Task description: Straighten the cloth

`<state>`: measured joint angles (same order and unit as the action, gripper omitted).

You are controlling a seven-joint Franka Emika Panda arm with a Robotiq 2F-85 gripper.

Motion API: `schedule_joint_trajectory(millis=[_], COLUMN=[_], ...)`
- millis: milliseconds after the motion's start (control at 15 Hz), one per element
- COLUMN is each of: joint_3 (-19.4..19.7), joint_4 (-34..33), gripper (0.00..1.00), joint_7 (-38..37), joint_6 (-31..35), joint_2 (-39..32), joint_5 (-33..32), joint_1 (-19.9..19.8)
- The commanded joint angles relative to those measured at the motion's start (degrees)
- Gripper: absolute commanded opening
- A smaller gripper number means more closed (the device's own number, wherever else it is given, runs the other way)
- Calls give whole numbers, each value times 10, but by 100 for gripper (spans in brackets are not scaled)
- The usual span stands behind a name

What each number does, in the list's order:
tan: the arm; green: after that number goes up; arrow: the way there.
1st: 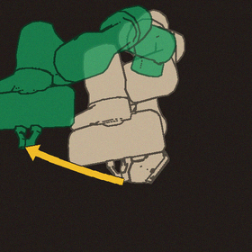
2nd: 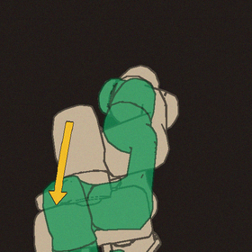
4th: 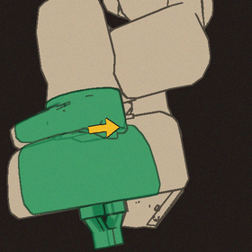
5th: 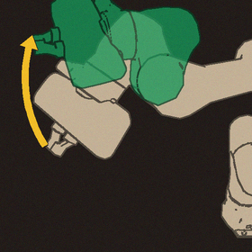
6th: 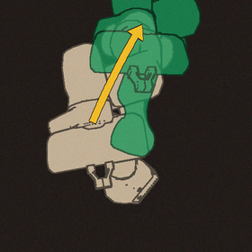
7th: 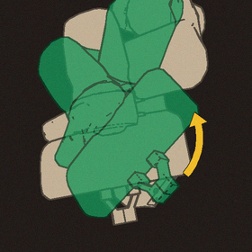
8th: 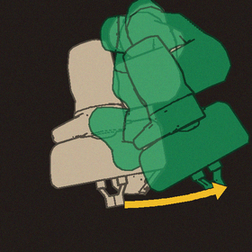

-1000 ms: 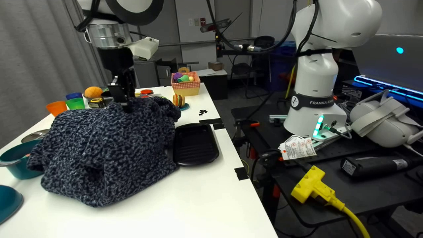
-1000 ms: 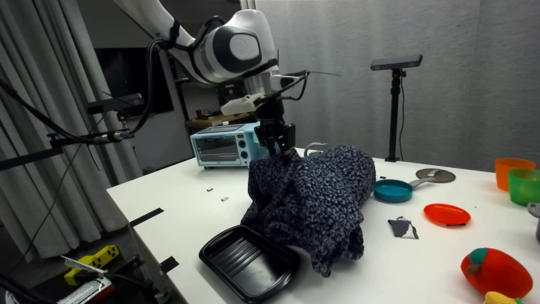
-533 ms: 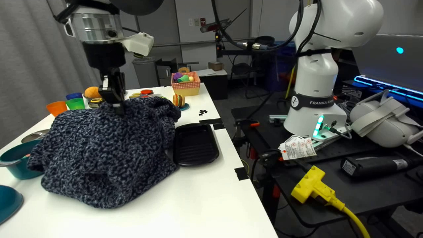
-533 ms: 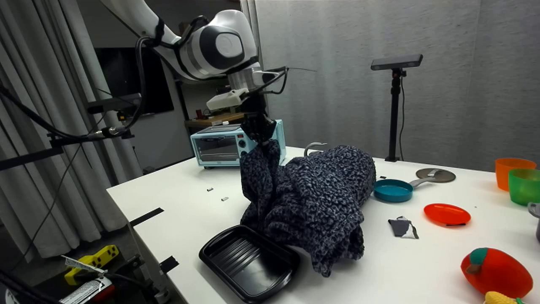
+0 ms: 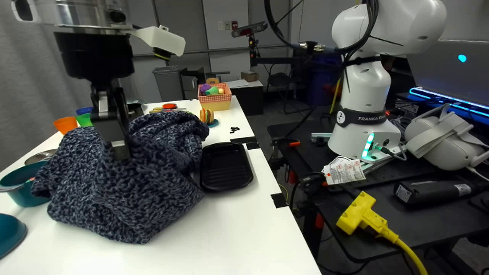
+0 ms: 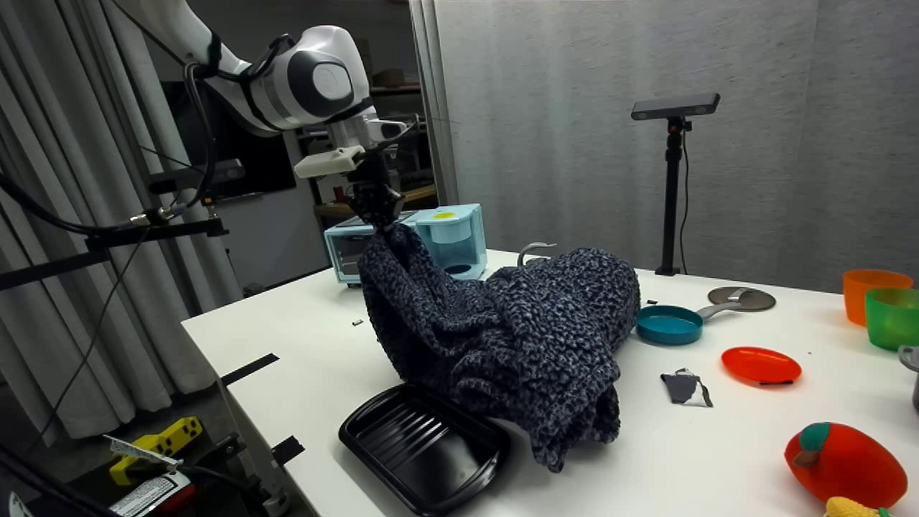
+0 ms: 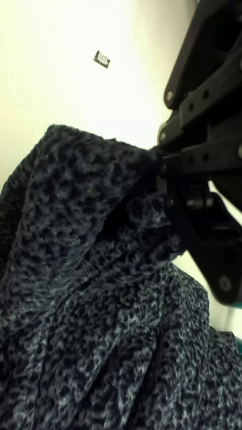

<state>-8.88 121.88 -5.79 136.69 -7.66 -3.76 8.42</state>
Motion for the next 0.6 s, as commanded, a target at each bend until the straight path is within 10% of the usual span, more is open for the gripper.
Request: schedule_joint_trajectory(millis=[0,67,533], joint_3=[-11,-13,-11], joint_4=[10,12,20], gripper=[1,28,74], joint_7=[23,25,66], joint_6=[-23,-28,-87], joint_2=[13,14,36], joint_5=[14,15,51], joint_1=[12,14,7])
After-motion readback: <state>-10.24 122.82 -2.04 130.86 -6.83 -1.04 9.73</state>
